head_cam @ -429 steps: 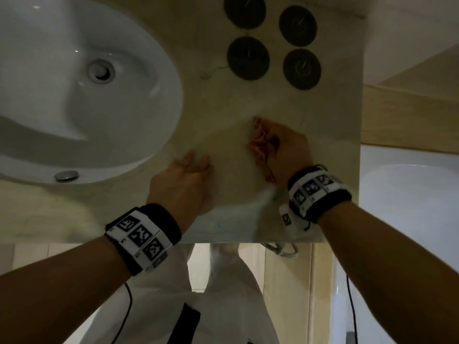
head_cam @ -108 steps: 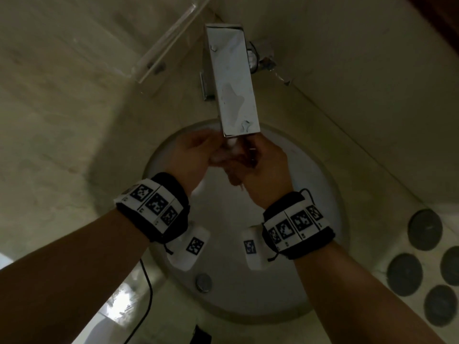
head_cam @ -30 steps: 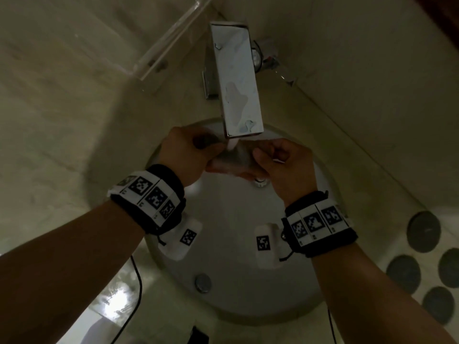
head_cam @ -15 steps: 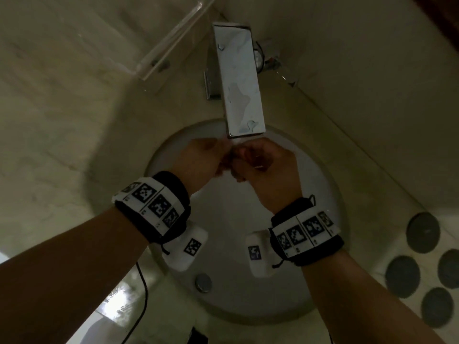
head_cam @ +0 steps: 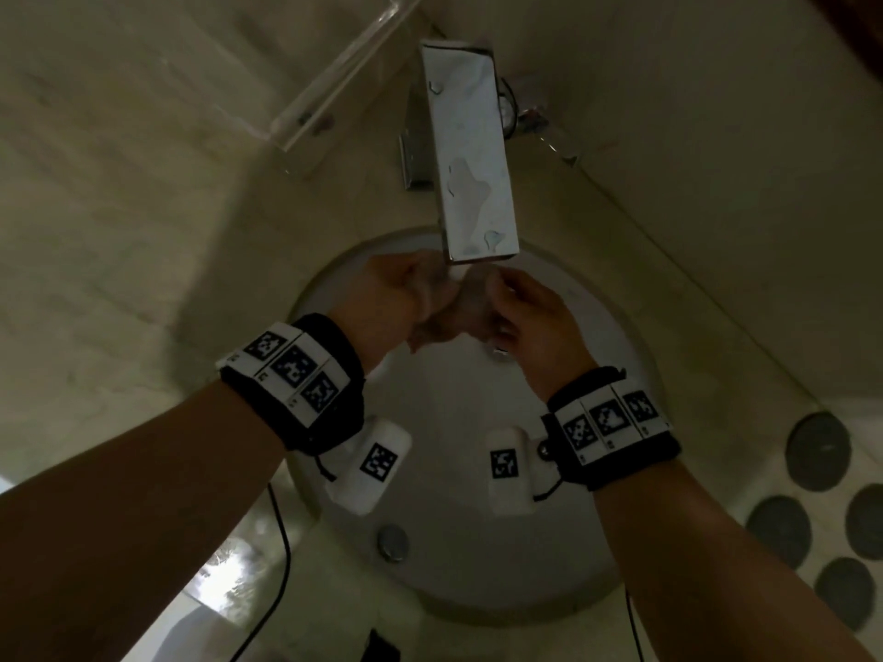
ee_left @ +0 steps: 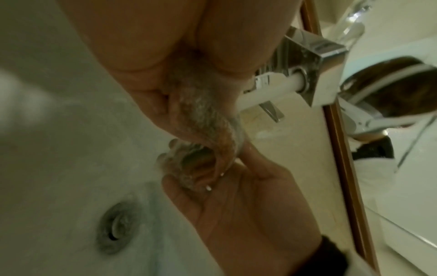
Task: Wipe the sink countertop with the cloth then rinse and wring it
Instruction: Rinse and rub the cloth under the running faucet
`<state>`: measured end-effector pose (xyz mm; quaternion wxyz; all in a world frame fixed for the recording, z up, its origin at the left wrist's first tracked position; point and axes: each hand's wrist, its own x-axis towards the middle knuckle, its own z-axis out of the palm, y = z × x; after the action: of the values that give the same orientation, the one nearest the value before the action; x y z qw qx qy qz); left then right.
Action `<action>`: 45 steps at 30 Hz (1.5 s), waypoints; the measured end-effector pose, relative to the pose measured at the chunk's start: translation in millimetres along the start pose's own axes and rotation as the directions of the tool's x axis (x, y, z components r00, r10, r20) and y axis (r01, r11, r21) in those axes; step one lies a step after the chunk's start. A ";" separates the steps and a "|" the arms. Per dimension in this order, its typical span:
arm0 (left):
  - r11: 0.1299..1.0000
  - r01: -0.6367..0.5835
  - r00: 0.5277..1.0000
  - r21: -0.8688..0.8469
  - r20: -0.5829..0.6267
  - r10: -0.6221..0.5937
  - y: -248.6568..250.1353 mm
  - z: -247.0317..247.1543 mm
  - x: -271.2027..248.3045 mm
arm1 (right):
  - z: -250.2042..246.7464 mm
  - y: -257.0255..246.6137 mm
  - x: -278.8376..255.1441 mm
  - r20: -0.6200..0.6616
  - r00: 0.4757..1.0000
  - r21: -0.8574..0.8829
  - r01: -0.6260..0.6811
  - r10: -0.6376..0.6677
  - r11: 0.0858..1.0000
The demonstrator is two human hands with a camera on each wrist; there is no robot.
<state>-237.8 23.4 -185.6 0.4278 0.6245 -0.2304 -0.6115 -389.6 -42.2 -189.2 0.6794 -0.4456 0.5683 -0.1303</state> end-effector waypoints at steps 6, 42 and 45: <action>0.975 0.024 0.997 0.222 -0.081 -0.006 -5.8 -6.3 4.4 | -13.7 6.4 0.9 -0.165 0.977 -0.011 0.133 -0.133 0.991; 0.982 0.068 0.995 -0.177 0.078 -0.055 -11.5 -2.9 0.3 | -6.7 11.0 -2.9 -0.053 0.997 -0.082 0.057 -0.061 0.995; 0.979 0.062 0.997 -0.193 0.050 -0.054 -9.3 -6.2 2.0 | -1.6 9.1 -4.2 0.013 1.000 0.045 -0.012 0.012 0.999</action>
<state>-233.7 28.3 -195.0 0.4634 0.5724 -0.1609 -0.6571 -395.5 -34.9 -193.3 0.6935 -0.4277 0.5635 -0.1361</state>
